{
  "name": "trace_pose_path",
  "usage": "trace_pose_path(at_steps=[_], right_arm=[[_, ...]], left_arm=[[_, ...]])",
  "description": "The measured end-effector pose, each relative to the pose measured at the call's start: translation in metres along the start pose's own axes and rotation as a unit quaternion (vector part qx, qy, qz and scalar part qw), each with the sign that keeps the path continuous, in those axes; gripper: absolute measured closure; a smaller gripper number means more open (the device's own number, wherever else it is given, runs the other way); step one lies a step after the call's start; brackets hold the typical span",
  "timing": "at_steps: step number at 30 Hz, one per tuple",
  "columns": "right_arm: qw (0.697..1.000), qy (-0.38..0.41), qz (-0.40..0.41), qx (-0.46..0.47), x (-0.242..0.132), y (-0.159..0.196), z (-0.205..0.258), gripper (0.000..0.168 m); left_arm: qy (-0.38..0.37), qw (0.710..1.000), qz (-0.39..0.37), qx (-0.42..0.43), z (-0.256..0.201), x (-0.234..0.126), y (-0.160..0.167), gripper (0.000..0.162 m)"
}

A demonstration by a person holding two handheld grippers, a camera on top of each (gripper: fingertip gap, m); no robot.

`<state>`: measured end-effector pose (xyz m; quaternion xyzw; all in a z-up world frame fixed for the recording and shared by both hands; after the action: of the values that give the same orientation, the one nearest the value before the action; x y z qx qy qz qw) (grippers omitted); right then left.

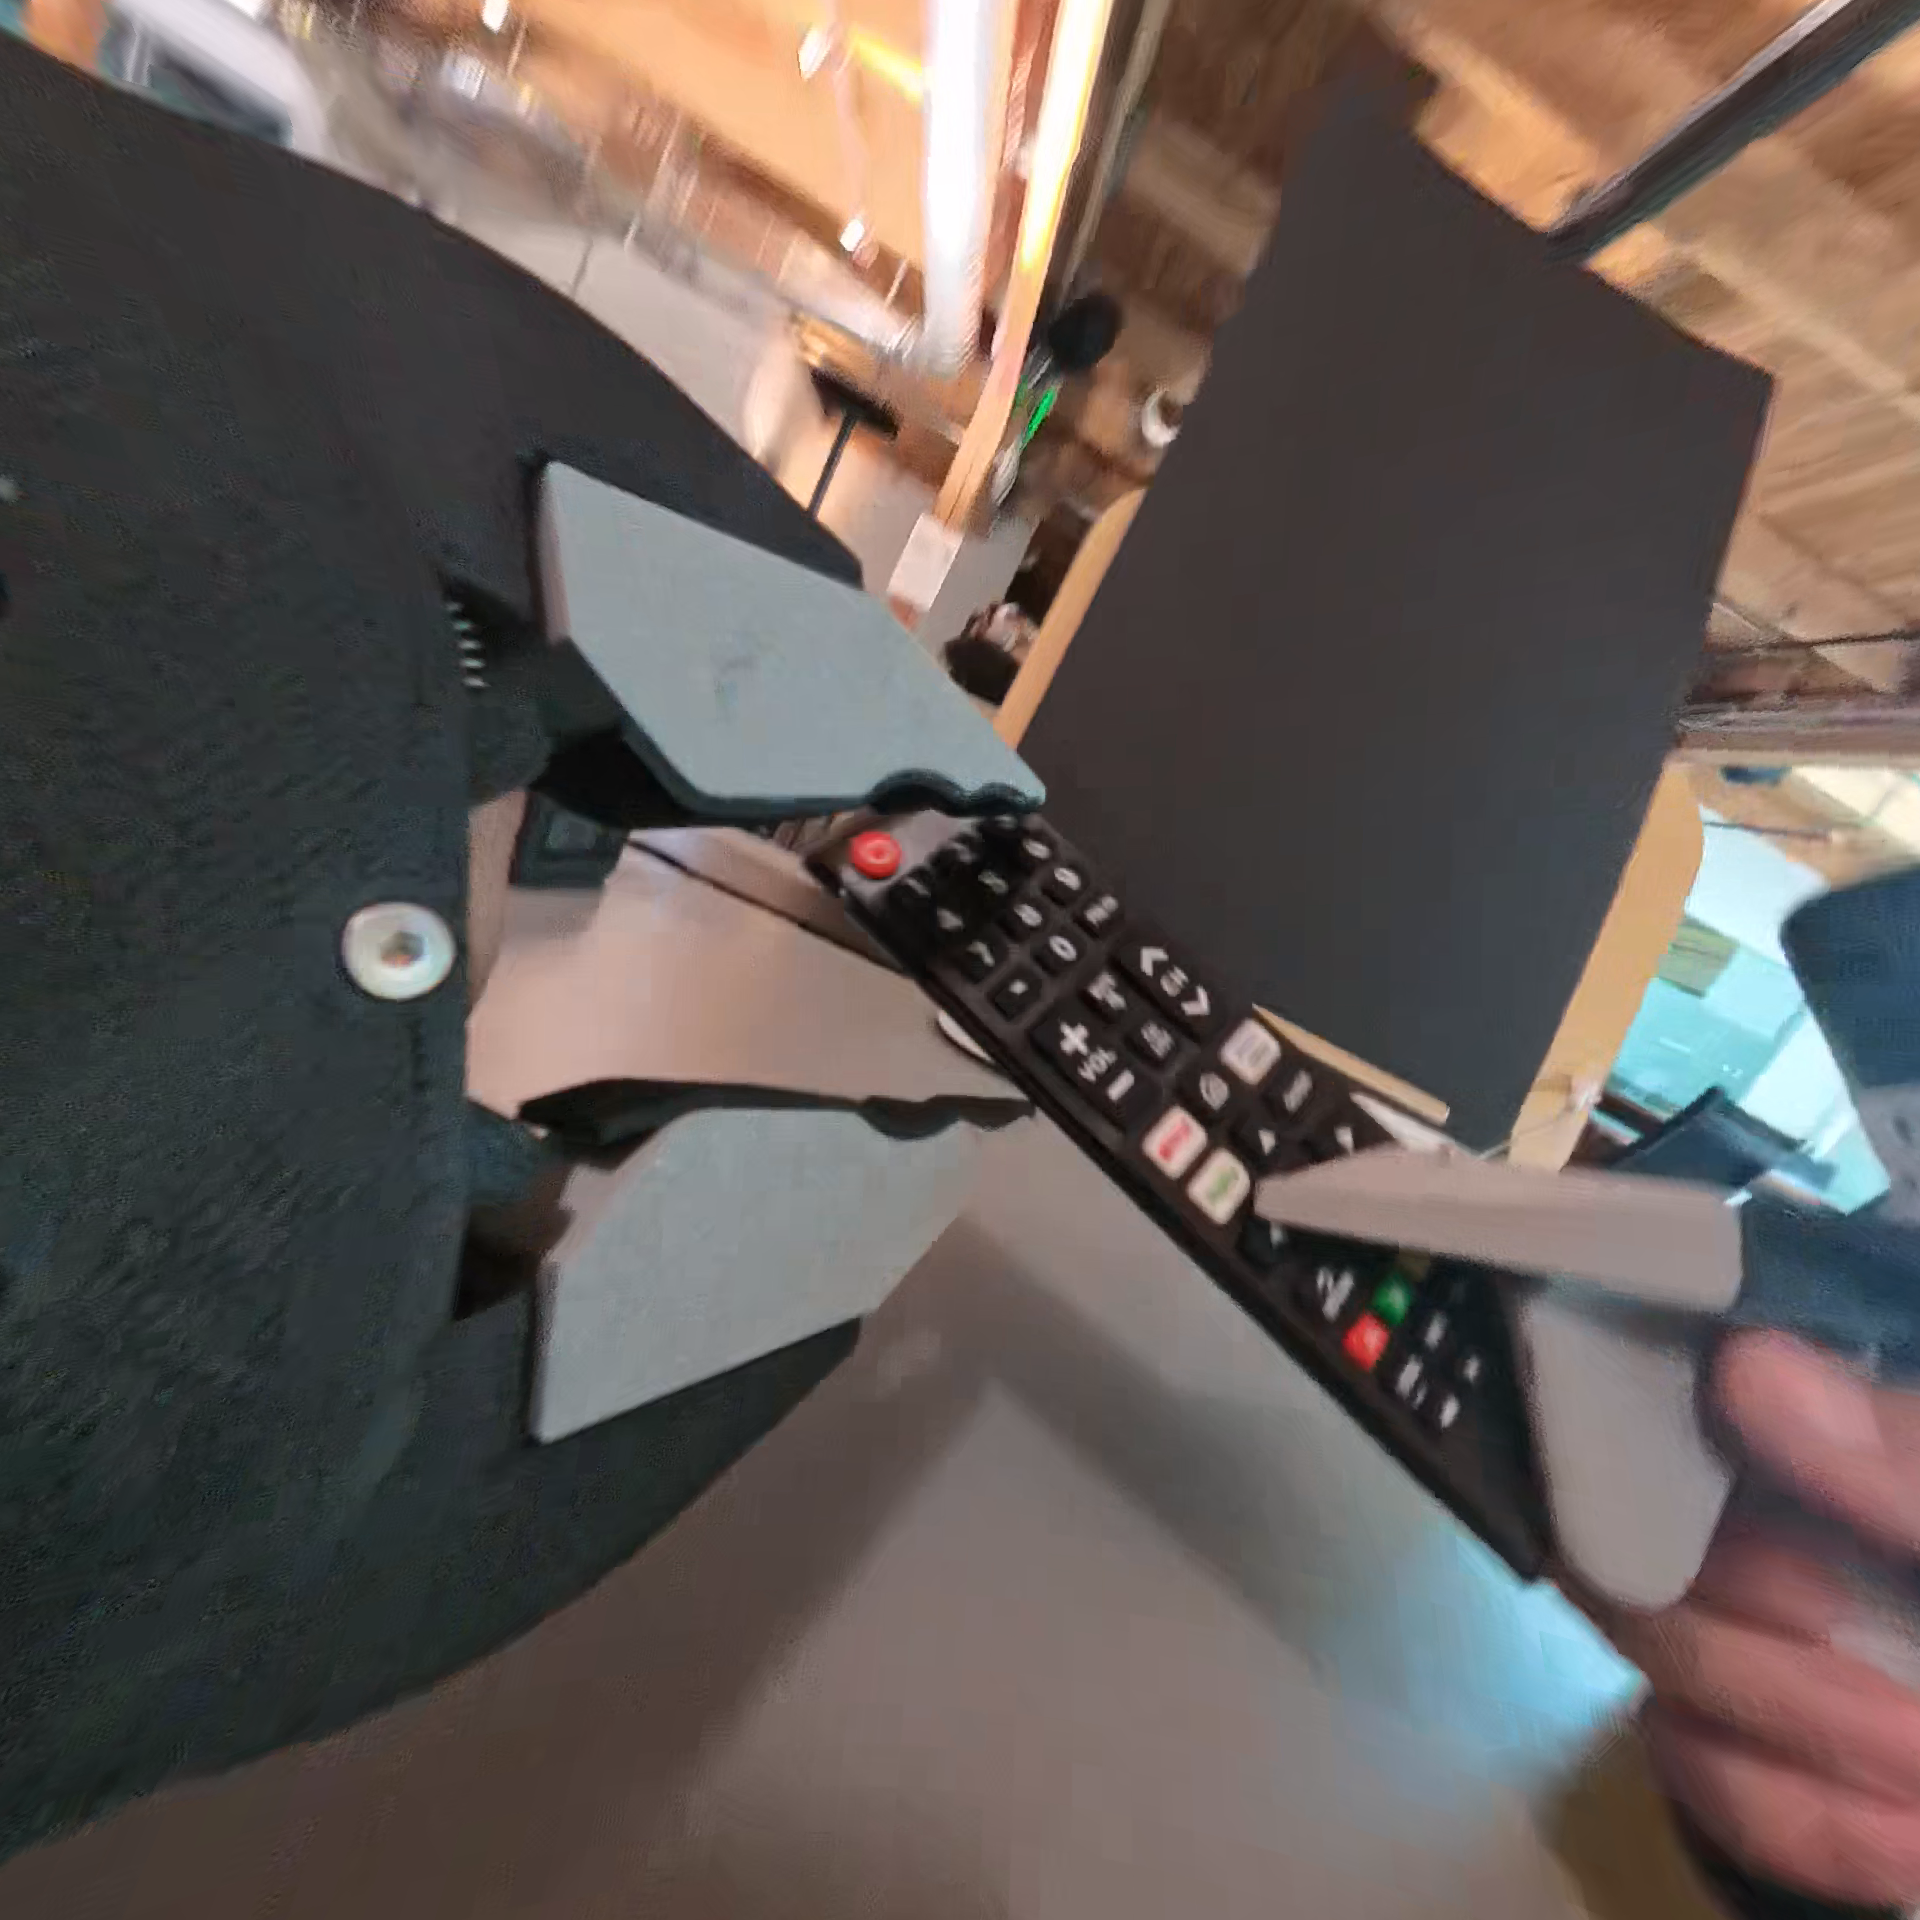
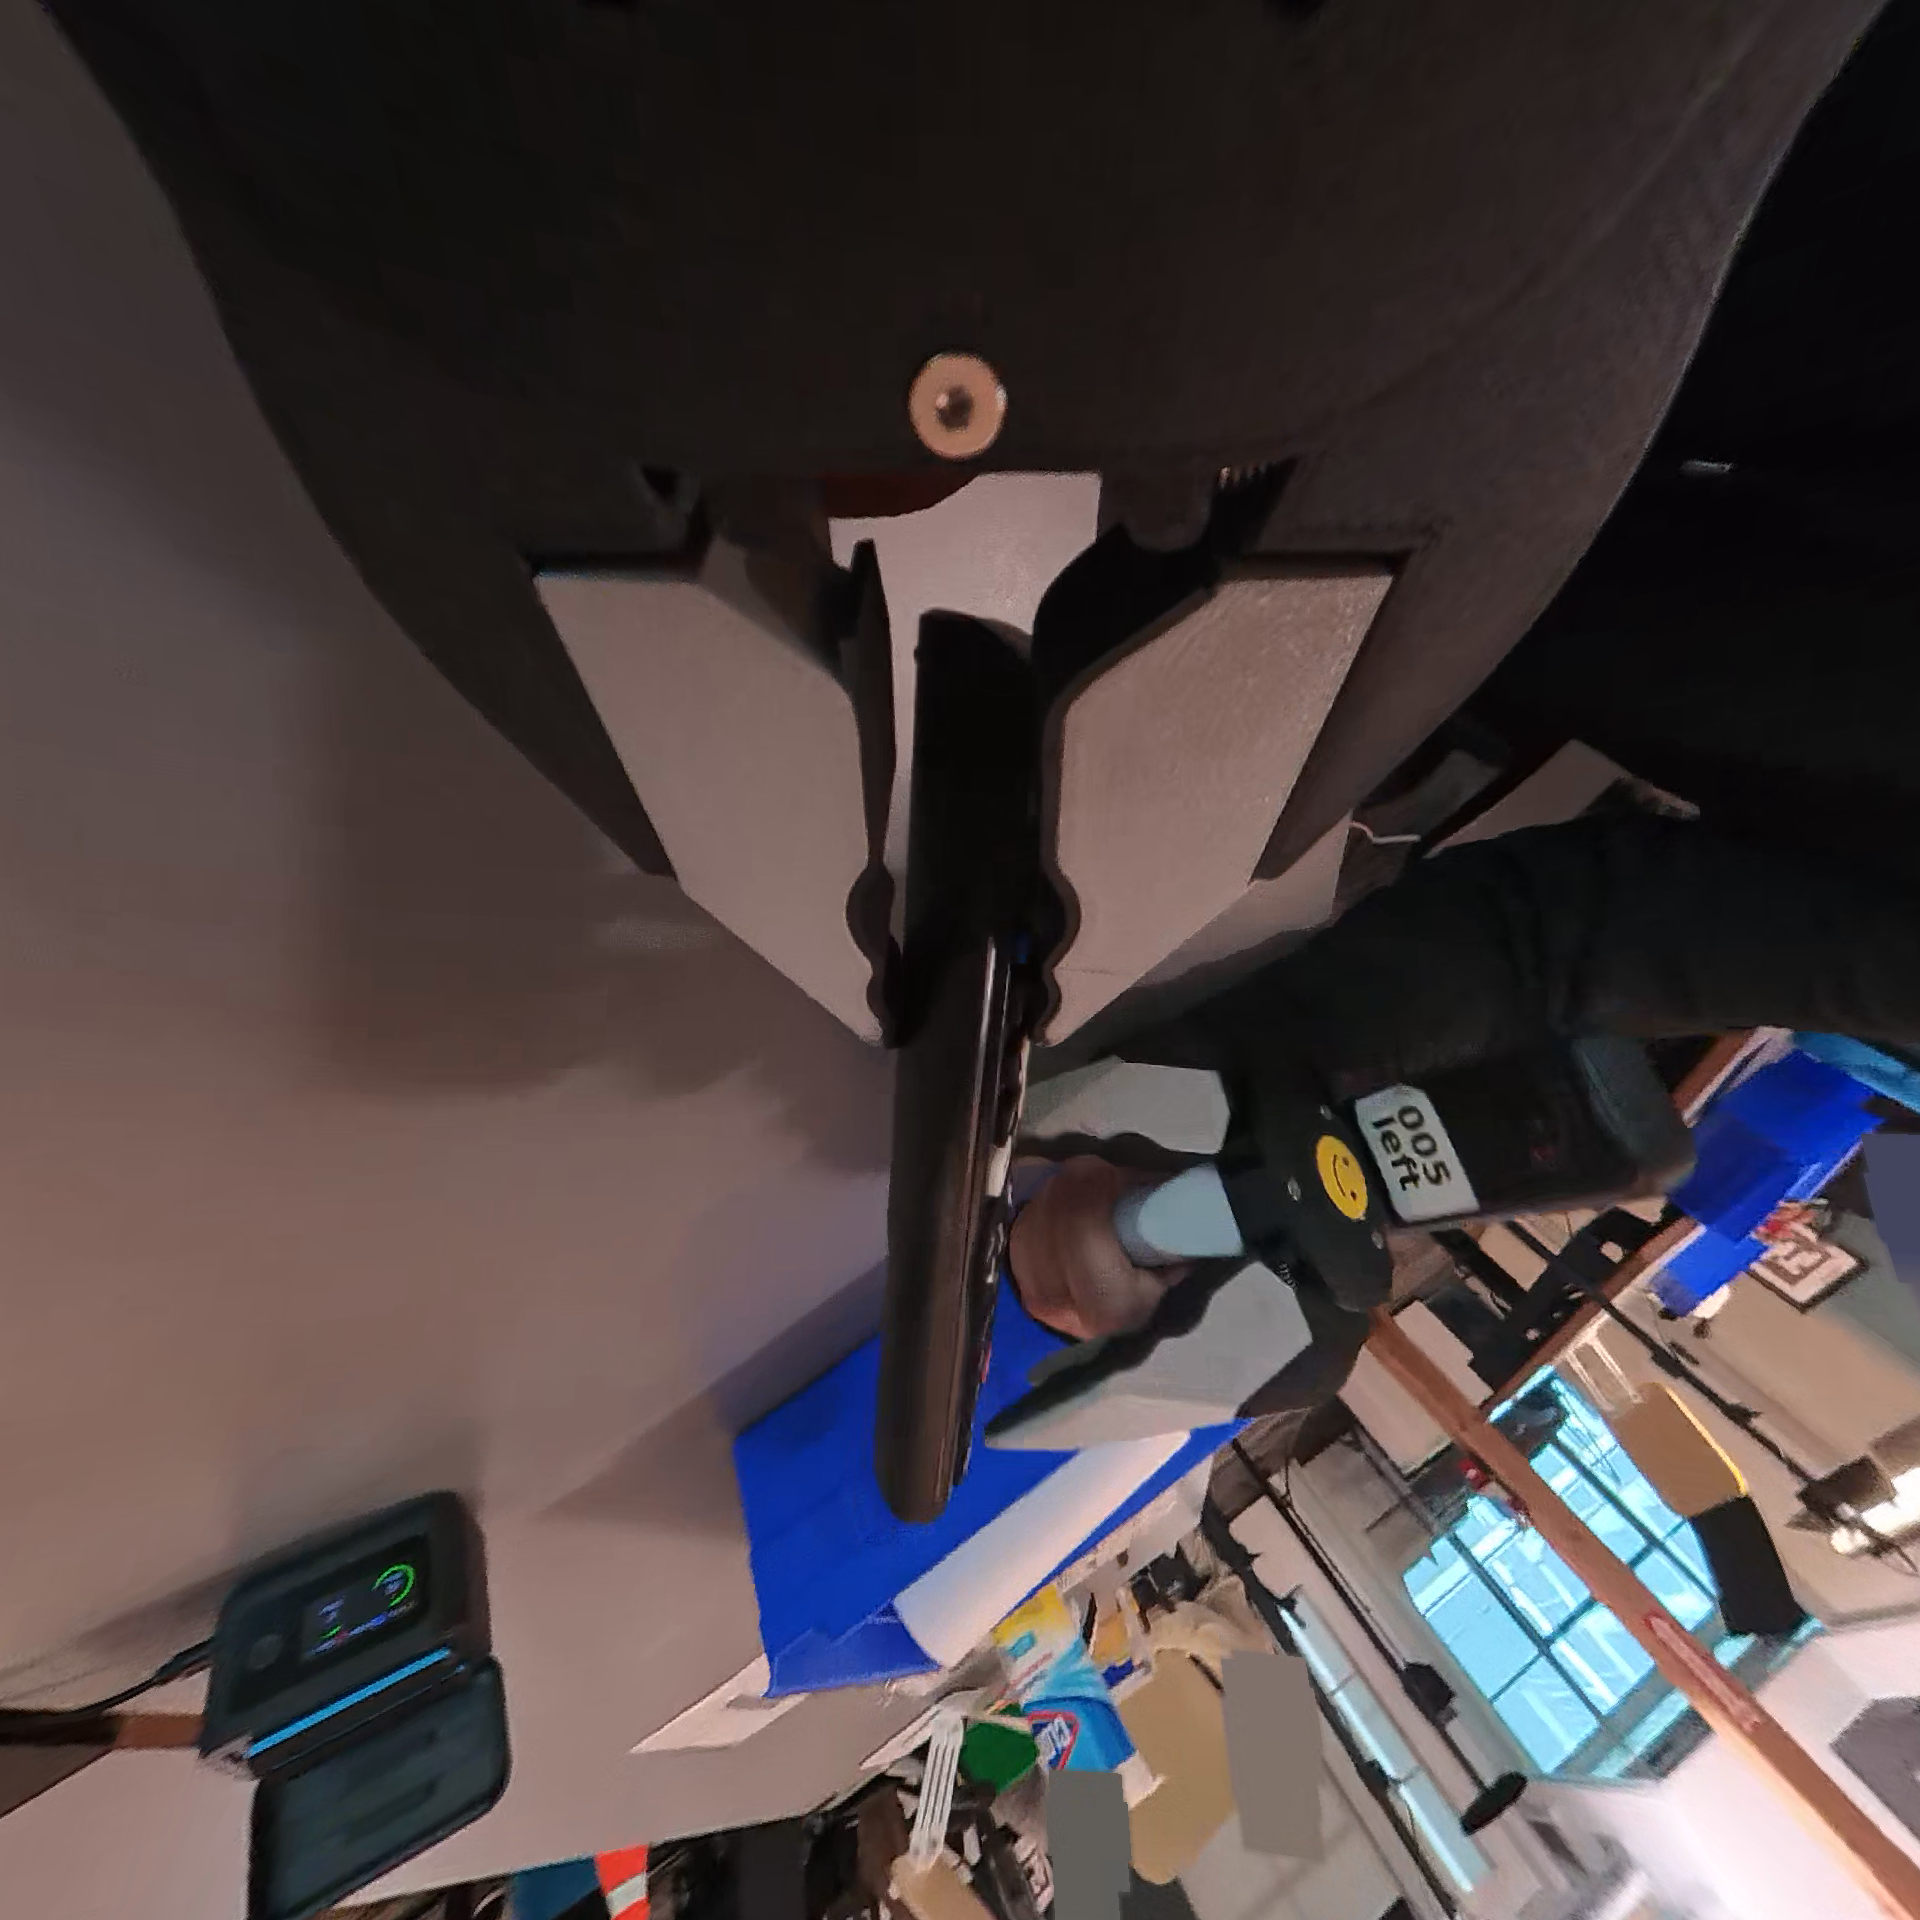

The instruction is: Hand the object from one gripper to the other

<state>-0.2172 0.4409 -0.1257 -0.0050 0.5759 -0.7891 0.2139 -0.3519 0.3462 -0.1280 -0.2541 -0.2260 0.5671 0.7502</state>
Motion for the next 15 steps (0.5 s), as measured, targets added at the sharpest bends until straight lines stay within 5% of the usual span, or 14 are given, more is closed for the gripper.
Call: trace_pose_path(at_steps=[6,11,15], right_arm=[[0.997,0.042,-0.045,-0.036,-0.011,-0.011,-0.004,0.148],[0.965,0.108,-0.094,-0.218,-0.021,-0.030,0.018,0.148],[0.924,0.088,-0.124,-0.351,-0.016,-0.031,0.048,0.148]], left_arm=[[0.029,0.970,-0.012,-0.239,0.031,-0.004,0.010,0.098],[0.172,0.879,-0.032,-0.444,0.033,-0.003,0.005,0.086],[0.212,0.808,-0.103,-0.540,0.041,-0.008,-0.006,0.095]])
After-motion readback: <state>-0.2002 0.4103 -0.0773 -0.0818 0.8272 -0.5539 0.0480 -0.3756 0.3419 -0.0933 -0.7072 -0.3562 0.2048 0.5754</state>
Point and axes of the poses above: each gripper's, where its closed fingertips meet, x out along the fingers, y out of its underside, z = x × y across the jaws, the point moved 8 cm from there along -x, back along the fingers, and after that the axes turned 9 degrees about -x, right-handed, at the moved point
